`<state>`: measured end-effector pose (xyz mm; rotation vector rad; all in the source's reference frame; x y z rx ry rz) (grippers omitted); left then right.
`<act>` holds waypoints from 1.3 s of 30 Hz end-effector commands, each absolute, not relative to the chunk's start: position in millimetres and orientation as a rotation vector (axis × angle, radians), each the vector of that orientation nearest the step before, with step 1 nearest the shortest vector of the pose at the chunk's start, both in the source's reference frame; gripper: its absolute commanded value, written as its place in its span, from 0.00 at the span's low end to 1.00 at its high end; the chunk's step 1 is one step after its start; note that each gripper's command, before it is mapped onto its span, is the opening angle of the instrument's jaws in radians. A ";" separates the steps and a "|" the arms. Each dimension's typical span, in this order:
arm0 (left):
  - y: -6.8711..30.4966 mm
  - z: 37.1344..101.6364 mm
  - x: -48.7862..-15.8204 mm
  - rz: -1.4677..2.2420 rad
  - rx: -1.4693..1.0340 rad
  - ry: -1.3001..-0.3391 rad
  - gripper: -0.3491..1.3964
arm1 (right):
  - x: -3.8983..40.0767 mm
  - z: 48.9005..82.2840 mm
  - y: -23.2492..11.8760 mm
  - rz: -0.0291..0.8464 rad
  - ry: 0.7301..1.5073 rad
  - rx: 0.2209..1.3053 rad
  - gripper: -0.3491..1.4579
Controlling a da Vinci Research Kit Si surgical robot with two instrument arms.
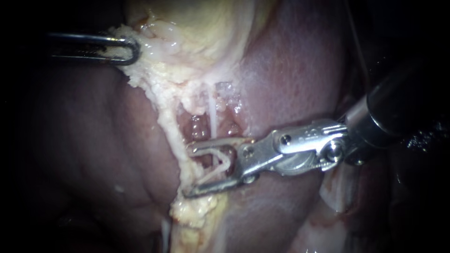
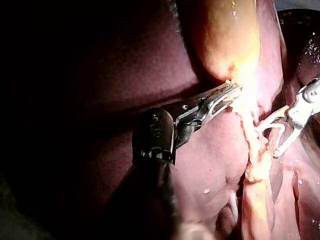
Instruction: Clipping first clip left tube
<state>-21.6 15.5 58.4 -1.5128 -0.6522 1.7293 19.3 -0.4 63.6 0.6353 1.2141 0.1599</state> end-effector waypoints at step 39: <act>15.6 58.7 -21.7 1.730 -1.513 -0.651 0.00 | 23.4 62.2 -6.9 0.126 1.290 0.821 0.45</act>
